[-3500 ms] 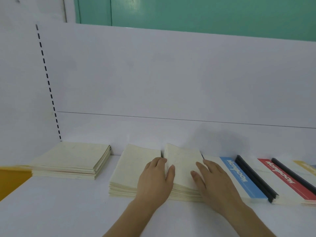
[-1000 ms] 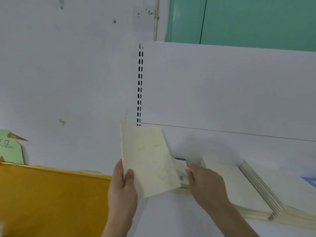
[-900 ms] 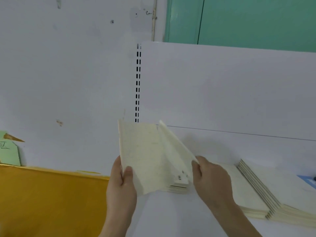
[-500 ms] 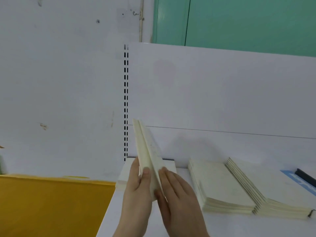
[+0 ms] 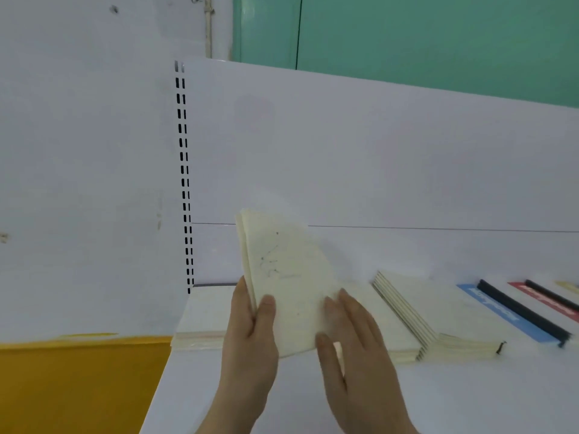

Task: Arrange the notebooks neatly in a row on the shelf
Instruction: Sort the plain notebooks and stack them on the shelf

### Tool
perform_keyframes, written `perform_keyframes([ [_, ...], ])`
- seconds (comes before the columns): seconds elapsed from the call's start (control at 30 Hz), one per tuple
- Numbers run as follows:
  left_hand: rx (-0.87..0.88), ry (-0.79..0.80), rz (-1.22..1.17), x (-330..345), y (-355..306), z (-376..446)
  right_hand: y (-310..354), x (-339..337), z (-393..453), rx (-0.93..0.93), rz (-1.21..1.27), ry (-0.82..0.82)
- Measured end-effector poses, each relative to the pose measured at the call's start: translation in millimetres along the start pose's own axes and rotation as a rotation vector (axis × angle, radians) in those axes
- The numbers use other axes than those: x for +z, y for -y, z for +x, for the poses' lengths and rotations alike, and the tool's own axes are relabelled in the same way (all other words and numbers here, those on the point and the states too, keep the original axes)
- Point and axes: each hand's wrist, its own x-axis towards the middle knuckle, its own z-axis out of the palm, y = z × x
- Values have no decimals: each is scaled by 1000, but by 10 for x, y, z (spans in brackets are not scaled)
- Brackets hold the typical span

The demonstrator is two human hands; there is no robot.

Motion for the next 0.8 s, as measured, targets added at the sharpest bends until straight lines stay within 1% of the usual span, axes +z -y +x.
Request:
perform_keyframes([
  [0.03, 4, 41, -2, 34, 12, -3, -57, -109, 17, 171, 50, 31],
  [0.1, 14, 132, 11, 122, 40, -31, -178, -290, 24, 401, 170, 130],
  [0.13, 20, 169, 27, 176, 60, -41, -221, -373, 30, 448, 196, 127],
  [0.17, 22, 204, 52, 239, 84, -40, -260, -451, 36, 459, 190, 91],
  [0.23, -15, 262, 136, 392, 149, -3, -359, -581, 38, 441, 91, 46],
  [0.27, -40, 287, 215, 476, 189, 20, -431, -628, 32, 433, 34, 66],
  [0.33, -59, 332, 451, 631, 268, 79, -593, -695, 21, 396, -86, 117],
  [0.37, -42, 347, 577, 702, 307, 111, -681, -718, 35, 371, -142, 140],
  [0.43, -4, 347, 784, 823, 408, 193, -857, -738, 88, 348, -235, 195],
  [0.53, 14, 311, 1013, 1008, 521, 318, -1140, -697, 167, 277, -352, 267],
  [0.67, -42, 257, 1205, 1178, 675, 384, -1480, -592, 225, 169, -446, 369],
  [0.73, -112, 244, 1262, 1195, 757, 391, -1652, -538, 237, 121, -486, 421],
  [0.8, -120, 210, 1292, 1196, 826, 391, -1755, -528, 257, 83, -504, 480],
])
